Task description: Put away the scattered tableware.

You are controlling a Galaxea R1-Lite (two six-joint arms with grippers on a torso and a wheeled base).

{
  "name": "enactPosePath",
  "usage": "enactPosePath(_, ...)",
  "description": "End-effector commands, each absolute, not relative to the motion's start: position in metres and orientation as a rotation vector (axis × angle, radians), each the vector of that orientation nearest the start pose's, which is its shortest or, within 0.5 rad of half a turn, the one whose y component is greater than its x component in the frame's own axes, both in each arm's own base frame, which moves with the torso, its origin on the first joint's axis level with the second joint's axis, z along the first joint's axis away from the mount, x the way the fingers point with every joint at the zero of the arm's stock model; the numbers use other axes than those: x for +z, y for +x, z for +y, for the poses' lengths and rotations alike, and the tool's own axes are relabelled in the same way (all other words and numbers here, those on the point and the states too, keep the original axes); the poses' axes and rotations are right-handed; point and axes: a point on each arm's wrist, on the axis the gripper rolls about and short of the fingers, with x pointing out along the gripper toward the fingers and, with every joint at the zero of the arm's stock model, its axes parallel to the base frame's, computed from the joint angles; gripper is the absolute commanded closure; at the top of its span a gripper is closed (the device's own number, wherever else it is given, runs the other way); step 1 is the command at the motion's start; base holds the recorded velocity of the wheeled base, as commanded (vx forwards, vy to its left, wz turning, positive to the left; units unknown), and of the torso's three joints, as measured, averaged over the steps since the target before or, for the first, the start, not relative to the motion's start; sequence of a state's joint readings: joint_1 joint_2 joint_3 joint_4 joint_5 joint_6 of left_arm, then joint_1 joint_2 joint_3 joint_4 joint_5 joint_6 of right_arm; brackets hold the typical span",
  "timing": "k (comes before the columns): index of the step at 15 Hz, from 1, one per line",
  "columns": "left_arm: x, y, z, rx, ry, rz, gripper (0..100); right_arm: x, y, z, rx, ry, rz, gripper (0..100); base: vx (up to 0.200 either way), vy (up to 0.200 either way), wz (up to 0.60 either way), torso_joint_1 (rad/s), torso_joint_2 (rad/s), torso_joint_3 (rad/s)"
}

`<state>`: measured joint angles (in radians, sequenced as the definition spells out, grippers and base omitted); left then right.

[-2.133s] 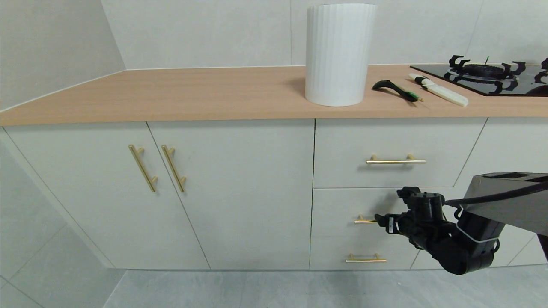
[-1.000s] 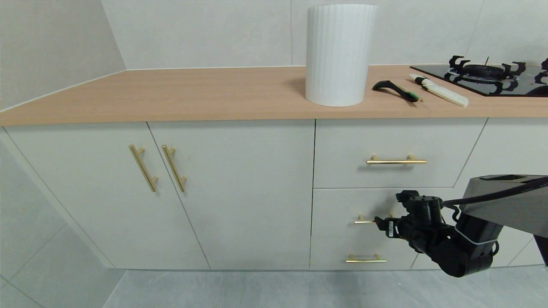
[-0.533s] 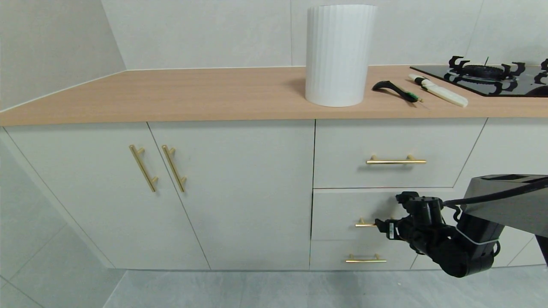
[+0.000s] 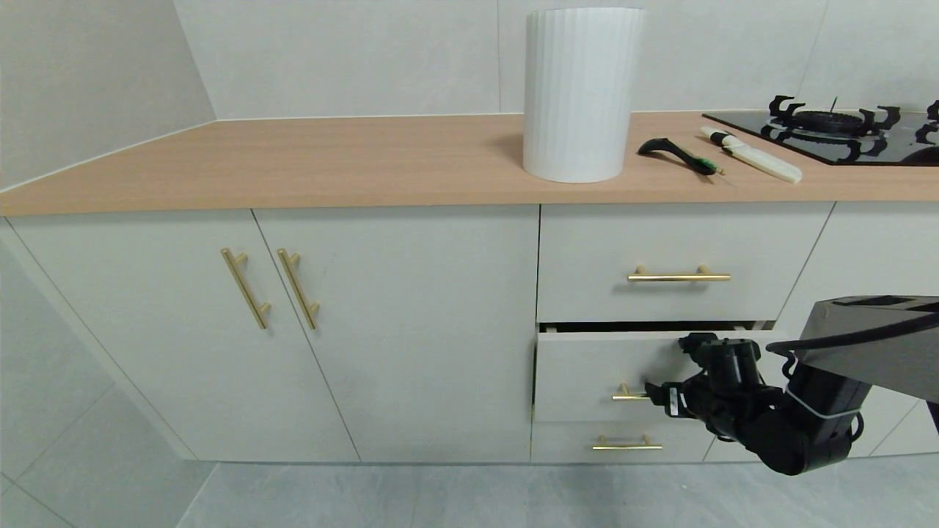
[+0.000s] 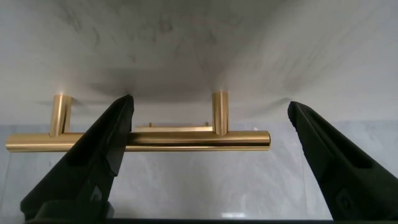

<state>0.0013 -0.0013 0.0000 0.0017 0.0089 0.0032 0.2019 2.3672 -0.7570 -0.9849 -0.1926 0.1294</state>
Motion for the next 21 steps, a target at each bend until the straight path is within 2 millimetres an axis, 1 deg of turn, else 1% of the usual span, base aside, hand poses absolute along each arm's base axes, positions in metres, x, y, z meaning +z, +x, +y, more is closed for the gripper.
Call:
enactPosePath(1, 0.075, -0.023, 0.0, 0.011, 0.003, 0.002, 0, -0.007, 0.355, 0.069, -0.024, 0.009, 0.595, 0, 0.0, 0.0, 0.0, 0.0, 0.0, 0.0)
enactPosePath(2, 0.075, -0.023, 0.0, 0.011, 0.003, 0.002, 0, 0.001, 0.351, 0.068, -0.023, 0.008, 0.603, 0, 0.0, 0.0, 0.0, 0.0, 0.0, 0.0)
enactPosePath(3, 0.075, -0.023, 0.0, 0.011, 0.003, 0.002, 0, 0.017, 0.344, 0.068, -0.02, 0.004, 0.62, 0, 0.0, 0.0, 0.0, 0.0, 0.0, 0.0)
enactPosePath(4, 0.075, -0.023, 0.0, 0.011, 0.003, 0.002, 0, 0.026, 0.341, 0.068, -0.016, 0.002, 0.624, 0, 0.0, 0.0, 0.0, 0.0, 0.0, 0.0)
enactPosePath(5, 0.075, -0.023, 0.0, 0.009, 0.003, 0.002, 0, 0.041, 0.333, 0.069, 0.005, 0.003, 0.634, 0, 0.0, 0.0, 0.0, 0.0, 0.0, 0.0)
enactPosePath(6, 0.075, -0.023, 0.0, 0.011, 0.003, 0.002, 0, 0.053, 0.327, 0.069, 0.017, 0.002, 0.649, 0, 0.0, 0.0, 0.0, 0.0, 0.0, 0.0)
enactPosePath(7, 0.075, -0.023, 0.0, 0.011, 0.003, 0.002, 0, 0.078, 0.311, 0.072, 0.059, 0.004, 0.666, 0, 0.0, 0.0, 0.0, 0.0, 0.0, 0.0)
enactPosePath(9, 0.075, -0.023, 0.0, 0.011, 0.003, 0.002, 0, 0.11, 0.292, 0.076, 0.106, 0.009, 0.637, 0, 0.0, 0.0, 0.0, 0.0, 0.0, 0.0)
enactPosePath(11, 0.075, -0.023, 0.0, 0.011, 0.003, 0.002, 0, 0.134, 0.279, 0.08, 0.134, 0.017, 0.57, 0, 0.0, 0.0, 0.0, 0.0, 0.0, 0.0)
enactPosePath(12, 0.075, -0.023, 0.0, 0.011, 0.003, 0.002, 0, 0.142, 0.274, 0.082, 0.147, 0.024, 0.542, 0, 0.0, 0.0, 0.0, 0.0, 0.0, 0.0)
enactPosePath(14, 0.075, -0.023, 0.0, 0.011, 0.003, 0.002, 0, 0.148, 0.272, 0.087, 0.16, 0.038, 0.51, 0, 0.0, 0.0, 0.0, 0.0, 0.0, 0.0)
enactPosePath(15, 0.075, -0.023, 0.0, 0.011, 0.003, 0.002, 0, 0.145, 0.276, 0.088, 0.16, 0.046, 0.499, 0, 0.0, 0.0, 0.0, 0.0, 0.0, 0.0)
enactPosePath(18, 0.075, -0.023, 0.0, 0.011, 0.003, 0.002, 0, 0.119, 0.296, 0.094, 0.124, 0.059, 0.483, 0, 0.0, 0.0, 0.0, 0.0, 0.0, 0.0)
enactPosePath(19, 0.075, -0.023, 0.0, 0.011, 0.003, 0.002, 0, 0.114, 0.301, 0.095, 0.118, 0.057, 0.471, 0, 0.0, 0.0, 0.0, 0.0, 0.0, 0.0)
enactPosePath(20, 0.075, -0.023, 0.0, 0.011, 0.003, 0.002, 0, 0.109, 0.316, 0.1, 0.123, 0.058, 0.46, 0, 0.0, 0.0, 0.0, 0.0, 0.0, 0.0)
enactPosePath(21, 0.075, -0.023, 0.0, 0.011, 0.003, 0.002, 0, 0.108, 0.324, 0.103, 0.121, 0.057, 0.461, 0, 0.0, 0.0, 0.0, 0.0, 0.0, 0.0)
